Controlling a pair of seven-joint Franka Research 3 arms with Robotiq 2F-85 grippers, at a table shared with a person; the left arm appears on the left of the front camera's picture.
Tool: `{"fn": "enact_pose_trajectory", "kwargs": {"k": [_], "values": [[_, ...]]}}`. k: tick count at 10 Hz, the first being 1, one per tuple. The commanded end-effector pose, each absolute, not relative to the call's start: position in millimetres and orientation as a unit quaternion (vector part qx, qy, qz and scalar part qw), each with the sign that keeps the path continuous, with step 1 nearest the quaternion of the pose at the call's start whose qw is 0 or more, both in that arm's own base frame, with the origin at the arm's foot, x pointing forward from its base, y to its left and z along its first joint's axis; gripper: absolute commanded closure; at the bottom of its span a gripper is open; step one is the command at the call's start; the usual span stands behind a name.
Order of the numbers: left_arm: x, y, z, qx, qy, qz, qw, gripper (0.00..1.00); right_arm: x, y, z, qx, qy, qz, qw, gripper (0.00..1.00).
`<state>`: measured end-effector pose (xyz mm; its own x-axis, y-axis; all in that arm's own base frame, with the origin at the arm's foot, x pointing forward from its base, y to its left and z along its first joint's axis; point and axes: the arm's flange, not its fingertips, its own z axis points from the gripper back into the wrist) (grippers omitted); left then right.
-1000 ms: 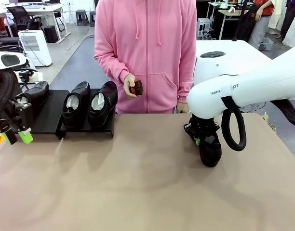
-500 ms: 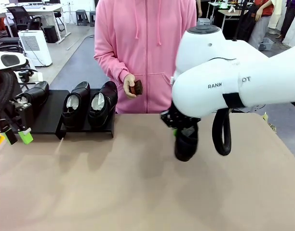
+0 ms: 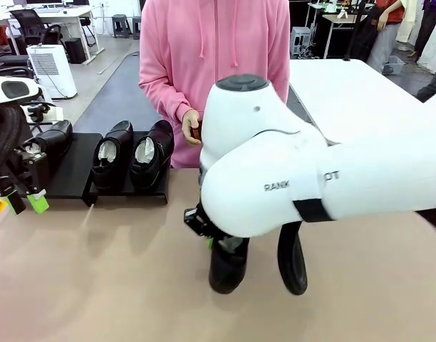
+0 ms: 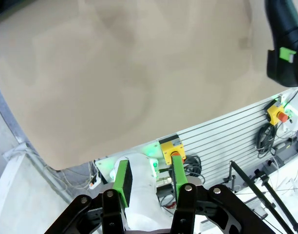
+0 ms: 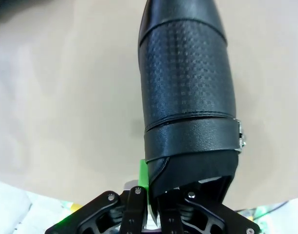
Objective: Organize the shoes by placing them on the stand.
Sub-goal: Pick up one Shoe and place it in the middle of the table.
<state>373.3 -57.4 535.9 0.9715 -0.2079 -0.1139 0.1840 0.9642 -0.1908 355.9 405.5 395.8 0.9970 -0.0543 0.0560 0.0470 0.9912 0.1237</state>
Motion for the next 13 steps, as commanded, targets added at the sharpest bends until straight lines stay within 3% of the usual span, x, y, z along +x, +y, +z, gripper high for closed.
{"fn": "enact_pose_trajectory", "kwargs": {"k": [1,3,5,9,12,13], "values": [[370.9,-56.0,535.5,-0.093,0.065,-0.102,0.988,0.54,359.3,434.4,379.6,0.110,-0.022,-0.036,0.993,1.00],[370.9,-56.0,535.5,-0.093,0.065,-0.102,0.988,0.54,357.0,444.3,372.1,0.119,-0.025,-0.033,0.992,0.96],[370.9,-56.0,535.5,-0.093,0.065,-0.102,0.988,0.54,360.9,448.3,364.1,0.114,-0.018,-0.028,0.993,0.68],[370.9,-56.0,535.5,-0.093,0.065,-0.102,0.988,0.54,363.1,433.2,379.5,0.138,-0.021,-0.023,0.990,0.03],[370.9,-56.0,535.5,-0.093,0.065,-0.102,0.988,0.54,368.9,413.7,393.8,0.168,0.013,-0.019,0.986,0.00],[370.9,-56.0,535.5,-0.093,0.065,-0.102,0.988,0.54,367.0,435.4,382.9,0.138,-0.020,-0.033,0.990,0.00]]}}
